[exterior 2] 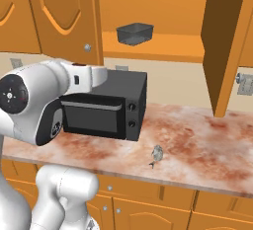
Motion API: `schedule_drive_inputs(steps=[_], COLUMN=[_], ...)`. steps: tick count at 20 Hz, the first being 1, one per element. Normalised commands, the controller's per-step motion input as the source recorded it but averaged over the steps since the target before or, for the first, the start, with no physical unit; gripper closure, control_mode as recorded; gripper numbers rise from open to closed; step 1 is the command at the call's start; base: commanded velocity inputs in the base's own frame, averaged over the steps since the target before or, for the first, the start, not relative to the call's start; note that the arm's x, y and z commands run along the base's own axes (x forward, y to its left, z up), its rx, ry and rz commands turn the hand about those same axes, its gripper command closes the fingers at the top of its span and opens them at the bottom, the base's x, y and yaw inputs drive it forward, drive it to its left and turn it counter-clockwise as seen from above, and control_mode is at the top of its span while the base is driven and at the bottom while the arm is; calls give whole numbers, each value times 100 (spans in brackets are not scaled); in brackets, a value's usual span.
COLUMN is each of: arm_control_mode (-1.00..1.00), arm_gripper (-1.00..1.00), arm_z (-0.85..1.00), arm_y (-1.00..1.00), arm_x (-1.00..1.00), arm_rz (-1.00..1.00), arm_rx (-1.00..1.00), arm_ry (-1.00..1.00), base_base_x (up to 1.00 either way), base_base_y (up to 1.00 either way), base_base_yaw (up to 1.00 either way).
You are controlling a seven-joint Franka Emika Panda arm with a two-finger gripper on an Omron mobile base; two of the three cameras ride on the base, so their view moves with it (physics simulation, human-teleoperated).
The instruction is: Retrieve the tupperware from the cabinet, then place the raw meat into the tupperware to avoid contamination.
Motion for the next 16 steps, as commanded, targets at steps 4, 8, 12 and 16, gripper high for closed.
schedule_drive_inputs(steps=[4,8,12,16], arm_control_mode=[-100,-100,-100,-100], arm_gripper=[-100,-100,-100,-100], arm_z=[6,0,0,2], arm_y=[-19,-29,-26,-9], arm_x=[-1,0,0,0], arm_rz=[0,0,0,0], arm_rx=[-4,-15,-18,-22], arm_ry=[-2,-6,-7,-12], base_base_x=[0,0,0,0], base_base_y=[0,0,0,0], base_base_yaw=[0,0,0,0])
